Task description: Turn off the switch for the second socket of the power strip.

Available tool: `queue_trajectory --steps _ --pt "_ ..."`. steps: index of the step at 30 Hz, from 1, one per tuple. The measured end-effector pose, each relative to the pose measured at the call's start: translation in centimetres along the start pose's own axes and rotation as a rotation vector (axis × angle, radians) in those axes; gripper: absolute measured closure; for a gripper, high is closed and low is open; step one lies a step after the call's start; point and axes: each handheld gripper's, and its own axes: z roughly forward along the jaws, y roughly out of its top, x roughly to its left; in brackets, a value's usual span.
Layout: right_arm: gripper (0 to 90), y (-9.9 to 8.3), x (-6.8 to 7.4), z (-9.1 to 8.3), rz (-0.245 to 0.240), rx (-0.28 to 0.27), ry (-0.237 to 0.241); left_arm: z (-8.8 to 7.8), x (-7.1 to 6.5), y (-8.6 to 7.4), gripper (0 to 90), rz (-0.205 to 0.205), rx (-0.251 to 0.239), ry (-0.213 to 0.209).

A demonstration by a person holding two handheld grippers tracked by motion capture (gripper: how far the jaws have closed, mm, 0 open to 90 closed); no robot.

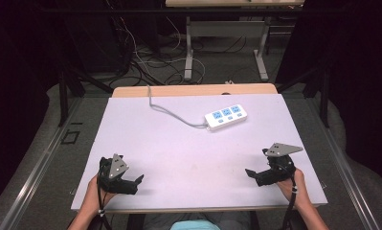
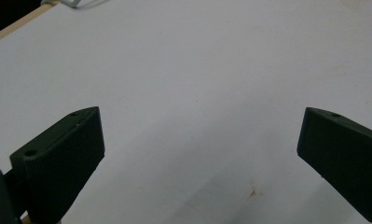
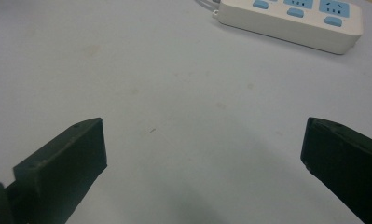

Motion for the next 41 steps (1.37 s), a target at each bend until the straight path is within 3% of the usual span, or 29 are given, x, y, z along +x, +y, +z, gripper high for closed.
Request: queue_trajectory --steps 41 --pt "0.0 -1.5 0.5 -0.2 -0.012 0.044 0.018 0.0 -0.1 0.0 0.3 0.002 0.002 -0.003"
